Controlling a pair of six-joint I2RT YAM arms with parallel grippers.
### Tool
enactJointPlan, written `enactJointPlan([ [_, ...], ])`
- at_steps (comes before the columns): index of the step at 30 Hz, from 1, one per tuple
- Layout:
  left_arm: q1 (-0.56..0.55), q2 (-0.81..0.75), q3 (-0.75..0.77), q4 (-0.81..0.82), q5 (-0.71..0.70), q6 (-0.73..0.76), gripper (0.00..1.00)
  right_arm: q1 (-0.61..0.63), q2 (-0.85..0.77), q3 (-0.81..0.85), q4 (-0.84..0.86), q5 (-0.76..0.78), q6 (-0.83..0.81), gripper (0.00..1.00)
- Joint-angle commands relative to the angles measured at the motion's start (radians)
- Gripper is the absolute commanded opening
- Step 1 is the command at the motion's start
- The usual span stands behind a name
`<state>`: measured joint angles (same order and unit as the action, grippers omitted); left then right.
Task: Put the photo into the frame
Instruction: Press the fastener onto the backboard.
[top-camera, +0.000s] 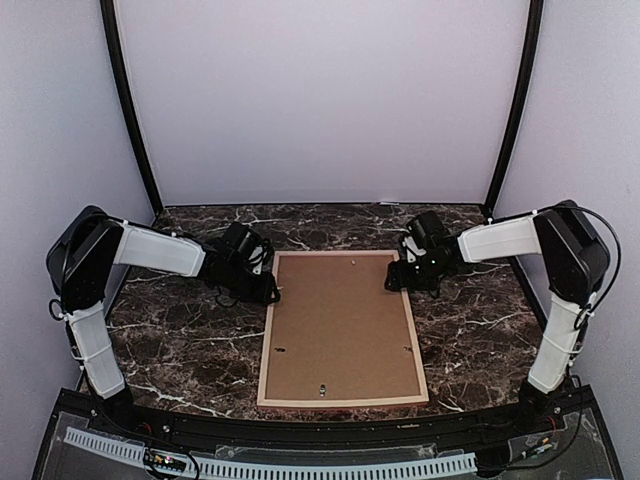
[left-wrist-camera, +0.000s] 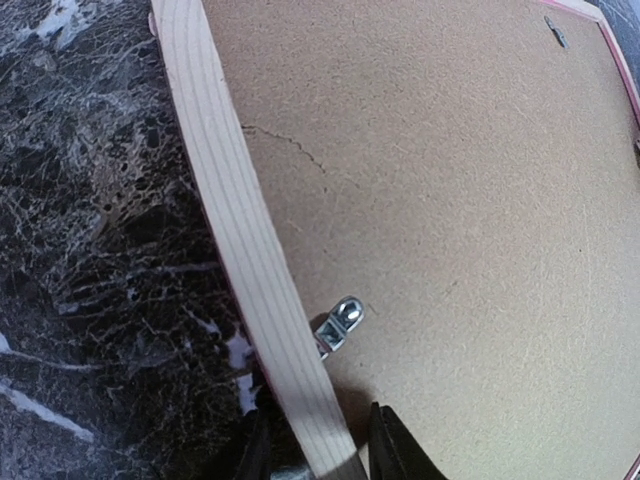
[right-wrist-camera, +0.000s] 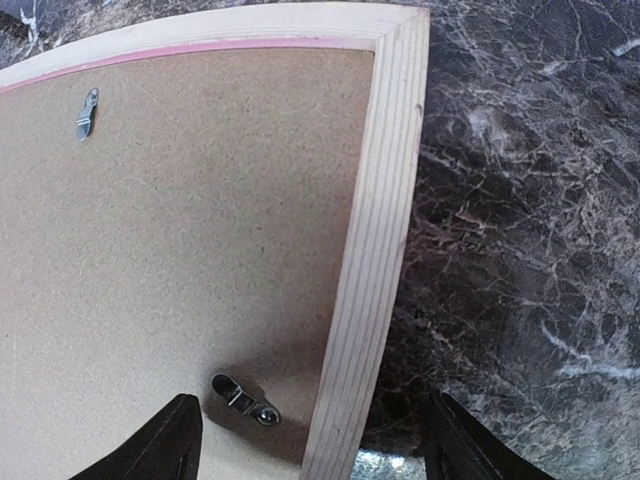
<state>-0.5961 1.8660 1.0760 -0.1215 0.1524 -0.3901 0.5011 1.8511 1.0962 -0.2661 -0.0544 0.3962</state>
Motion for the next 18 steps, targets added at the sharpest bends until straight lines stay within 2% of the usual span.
enactJointPlan([
  [1,-0.016,-0.019,-0.029,-0.014,-0.012,-0.044,0.34,-0.003,0.046,0.024,-0.016,0.013,-0.018,0.76],
  [7,-0.022,-0.011,-0.031,-0.008,-0.014,-0.058,0.33,-0.003,0.063,0.037,-0.016,0.017,-0.029,0.67],
  [18,-0.027,-0.001,-0.022,-0.013,-0.014,-0.061,0.33,-0.006,0.098,0.065,-0.02,0.032,-0.033,0.45],
])
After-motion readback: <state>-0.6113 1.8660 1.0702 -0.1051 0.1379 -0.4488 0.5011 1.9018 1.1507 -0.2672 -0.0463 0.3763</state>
